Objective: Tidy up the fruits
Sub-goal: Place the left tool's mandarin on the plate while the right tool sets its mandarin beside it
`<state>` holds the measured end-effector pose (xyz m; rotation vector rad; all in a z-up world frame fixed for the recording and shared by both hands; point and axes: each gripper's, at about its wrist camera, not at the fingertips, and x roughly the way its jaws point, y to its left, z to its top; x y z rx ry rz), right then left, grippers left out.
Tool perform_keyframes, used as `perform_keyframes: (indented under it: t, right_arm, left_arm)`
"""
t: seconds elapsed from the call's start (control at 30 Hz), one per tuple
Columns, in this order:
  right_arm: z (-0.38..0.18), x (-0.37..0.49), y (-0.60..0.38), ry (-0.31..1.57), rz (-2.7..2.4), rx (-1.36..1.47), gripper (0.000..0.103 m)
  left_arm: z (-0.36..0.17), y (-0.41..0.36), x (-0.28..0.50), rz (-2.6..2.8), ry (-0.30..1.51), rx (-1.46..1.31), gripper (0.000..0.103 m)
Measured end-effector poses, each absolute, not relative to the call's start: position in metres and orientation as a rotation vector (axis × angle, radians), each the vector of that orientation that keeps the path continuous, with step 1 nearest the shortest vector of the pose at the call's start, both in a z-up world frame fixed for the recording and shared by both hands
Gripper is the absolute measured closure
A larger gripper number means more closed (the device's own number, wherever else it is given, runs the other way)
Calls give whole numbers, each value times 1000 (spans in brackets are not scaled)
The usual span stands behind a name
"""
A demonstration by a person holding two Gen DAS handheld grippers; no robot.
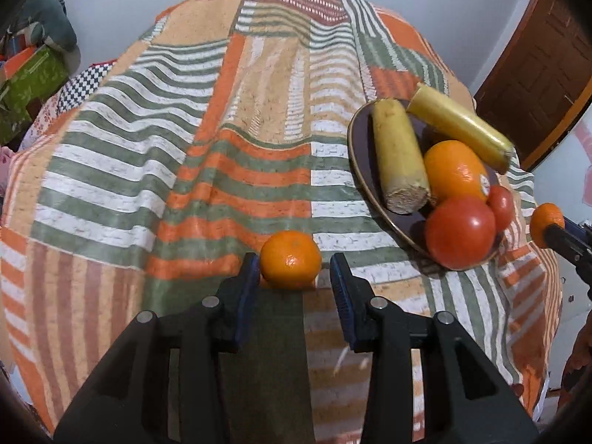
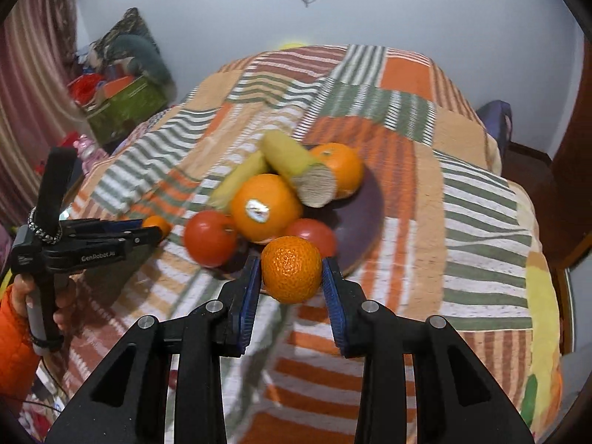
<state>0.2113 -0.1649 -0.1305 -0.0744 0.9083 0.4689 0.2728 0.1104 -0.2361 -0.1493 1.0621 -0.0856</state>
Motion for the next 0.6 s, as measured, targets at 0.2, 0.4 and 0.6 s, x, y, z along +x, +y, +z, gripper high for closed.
perform_keyframes:
  t: [0.2,0.4,0.6]
  right_arm:
    - [-138,221,-177,926,447,-58,72]
    - [-133,227,-183,908,444,-46,72]
    - [-127,235,-189,878,443,-39,72]
  left_arm:
    - [-238,108,276,-76,1049,-137,68]
    - [-212,97,275,-91,995,-124,68]
    - [-179,77,279,-140,917,-110,68]
